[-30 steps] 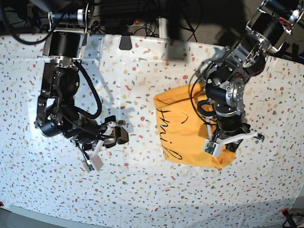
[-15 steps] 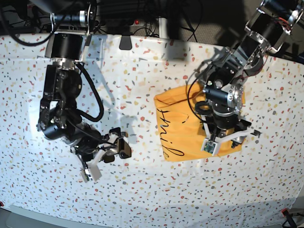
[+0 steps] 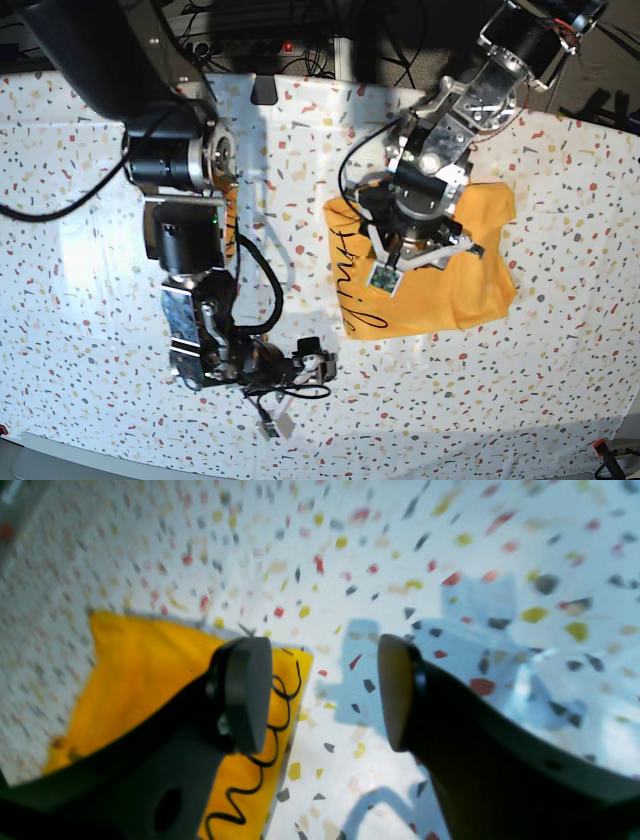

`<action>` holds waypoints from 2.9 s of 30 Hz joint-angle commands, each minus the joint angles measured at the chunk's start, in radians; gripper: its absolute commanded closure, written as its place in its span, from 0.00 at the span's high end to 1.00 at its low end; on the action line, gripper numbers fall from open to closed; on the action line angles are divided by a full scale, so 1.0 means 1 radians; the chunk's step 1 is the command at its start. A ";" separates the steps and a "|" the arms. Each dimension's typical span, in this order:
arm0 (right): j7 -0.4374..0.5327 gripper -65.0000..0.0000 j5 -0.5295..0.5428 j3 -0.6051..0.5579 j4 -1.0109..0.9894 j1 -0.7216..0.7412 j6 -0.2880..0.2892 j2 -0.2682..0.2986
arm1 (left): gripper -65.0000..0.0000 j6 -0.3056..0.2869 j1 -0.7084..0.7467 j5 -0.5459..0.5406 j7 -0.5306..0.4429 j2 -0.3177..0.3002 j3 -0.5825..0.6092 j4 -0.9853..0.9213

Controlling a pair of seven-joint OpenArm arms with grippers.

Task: Fold the T-shirt properly
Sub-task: 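Grasp the shirt edge with the right gripper and straighten the bundle with both, then pull the shirt edges apart with both grippers to square the fold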

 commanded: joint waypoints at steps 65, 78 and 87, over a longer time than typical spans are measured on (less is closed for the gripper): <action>-0.417 0.50 0.517 -0.351 0.810 -0.575 0.007 0.235 | 0.41 -0.013 0.110 0.242 -0.294 -0.217 -0.006 0.016; -0.193 0.50 0.225 -0.272 0.838 -0.534 0.007 0.235 | 0.41 0.162 0.121 0.121 -0.241 -0.217 -0.006 0.136; -0.359 0.50 0.226 -0.272 0.782 -0.538 0.007 0.213 | 0.41 -0.172 0.176 -0.102 -0.340 -0.203 -0.006 0.086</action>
